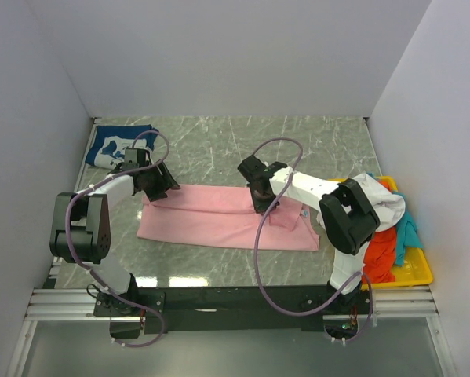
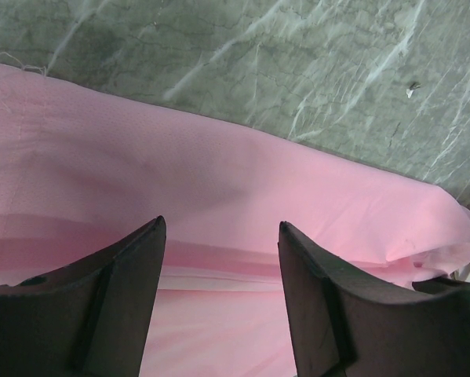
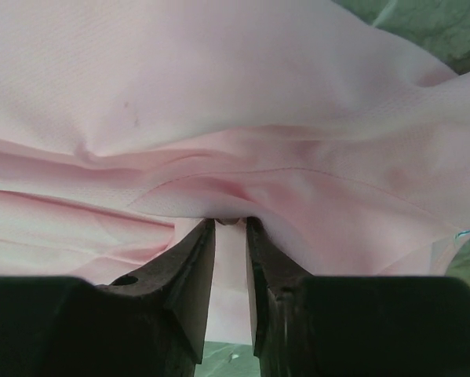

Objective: Fold and stack the t-shirts
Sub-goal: Fold the tshirt

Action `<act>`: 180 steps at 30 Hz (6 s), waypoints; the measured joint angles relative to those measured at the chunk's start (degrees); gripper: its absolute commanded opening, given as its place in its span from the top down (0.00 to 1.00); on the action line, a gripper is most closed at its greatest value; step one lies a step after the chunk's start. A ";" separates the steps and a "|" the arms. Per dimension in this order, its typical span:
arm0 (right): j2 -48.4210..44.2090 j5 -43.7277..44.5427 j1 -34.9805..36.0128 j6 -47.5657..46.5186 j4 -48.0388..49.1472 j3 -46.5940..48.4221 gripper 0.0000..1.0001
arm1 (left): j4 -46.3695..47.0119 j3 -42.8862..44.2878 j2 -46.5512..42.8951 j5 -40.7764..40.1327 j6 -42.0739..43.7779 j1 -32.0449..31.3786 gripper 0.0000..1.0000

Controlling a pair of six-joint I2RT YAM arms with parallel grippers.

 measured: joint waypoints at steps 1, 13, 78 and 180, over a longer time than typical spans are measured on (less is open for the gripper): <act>0.11 0.00 -0.28 -0.04 0.17 0.00 0.71 | 0.00 0.00 0.00 0.00 0.02 -0.02 0.36; 2.34 -0.72 -1.40 -1.18 1.29 0.44 0.85 | 0.15 -0.79 0.00 0.00 0.02 -0.02 0.35; -2.54 -14.03 -6.16 -0.50 3.87 -4.17 0.78 | 0.24 -3.63 -1.03 -0.42 1.09 0.00 0.34; -4.13 -22.45 -0.44 2.62 -9.64 -0.26 0.75 | 1.36 -4.37 -1.31 -0.76 1.09 -0.02 0.33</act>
